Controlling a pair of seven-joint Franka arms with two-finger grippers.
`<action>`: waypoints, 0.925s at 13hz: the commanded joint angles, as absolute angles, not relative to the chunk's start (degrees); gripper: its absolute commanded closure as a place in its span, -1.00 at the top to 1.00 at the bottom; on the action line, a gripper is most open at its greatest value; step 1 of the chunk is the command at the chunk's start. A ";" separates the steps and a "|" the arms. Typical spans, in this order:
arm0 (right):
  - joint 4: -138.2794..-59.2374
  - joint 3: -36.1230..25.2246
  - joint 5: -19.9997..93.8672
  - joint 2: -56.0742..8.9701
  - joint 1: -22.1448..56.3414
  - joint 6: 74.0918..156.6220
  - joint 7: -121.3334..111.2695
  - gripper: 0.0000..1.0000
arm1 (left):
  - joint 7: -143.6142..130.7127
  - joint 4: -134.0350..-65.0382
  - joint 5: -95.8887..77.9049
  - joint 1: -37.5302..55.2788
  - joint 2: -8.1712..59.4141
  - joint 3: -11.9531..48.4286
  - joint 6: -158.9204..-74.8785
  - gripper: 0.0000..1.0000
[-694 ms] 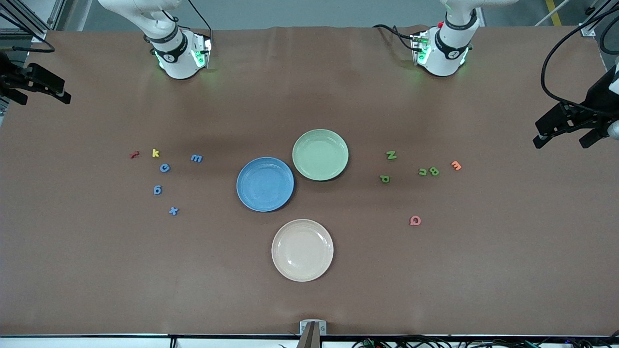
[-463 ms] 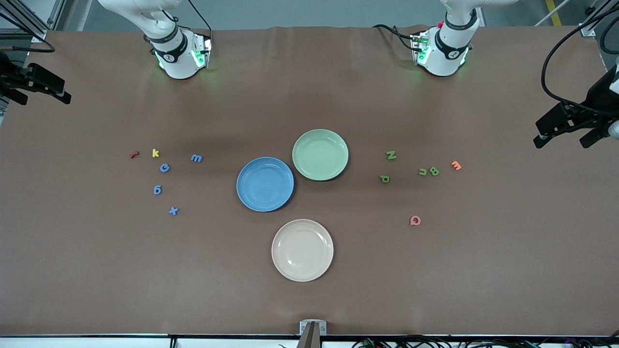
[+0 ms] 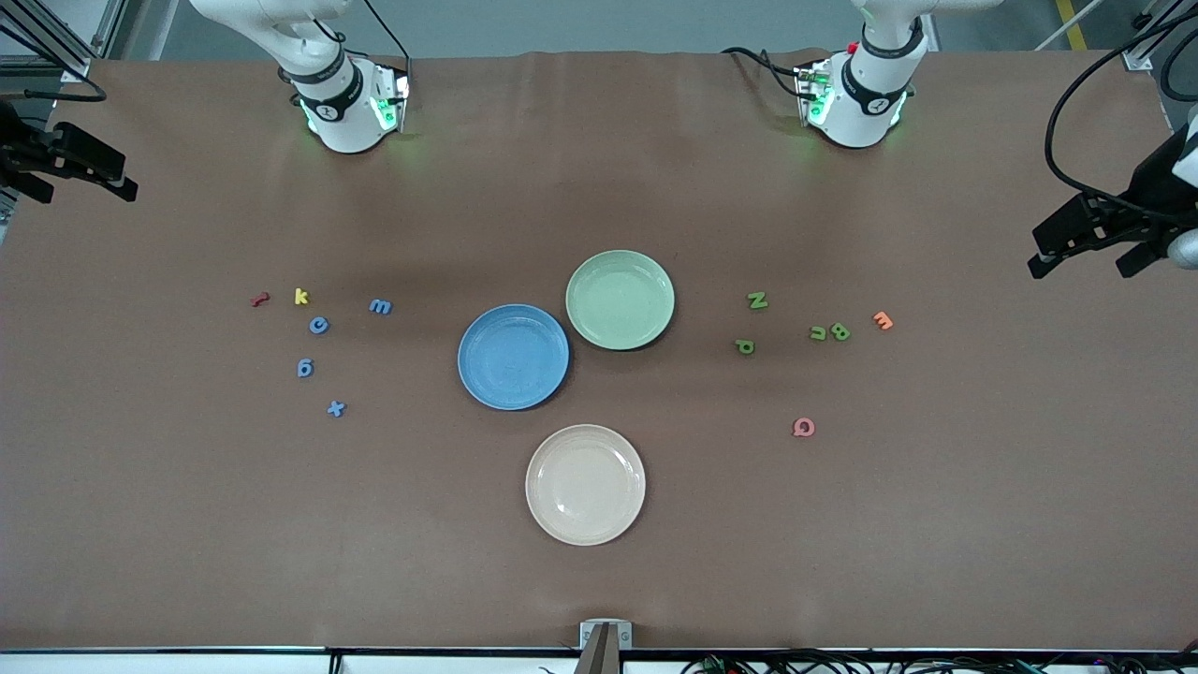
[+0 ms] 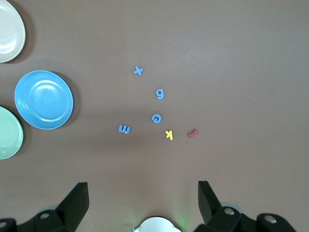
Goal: Sort letters by color into matching plates
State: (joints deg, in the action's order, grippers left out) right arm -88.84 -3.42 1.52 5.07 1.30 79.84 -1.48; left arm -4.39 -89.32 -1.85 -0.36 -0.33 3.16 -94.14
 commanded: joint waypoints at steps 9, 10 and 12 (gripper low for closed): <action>-87.89 -3.87 0.18 -2.43 0.79 81.20 -1.84 1.00 | -10.70 -118.54 -1.76 0.26 0.61 7.64 -116.33 0.99; -87.72 -3.95 0.18 -5.25 0.01 83.21 -1.93 1.00 | -13.51 -120.04 -1.76 0.26 1.57 8.34 -118.80 0.99; -87.71 -3.96 -0.61 -9.48 -0.17 86.03 -2.02 1.00 | -20.18 -121.64 -1.50 0.35 4.55 10.01 -123.20 0.99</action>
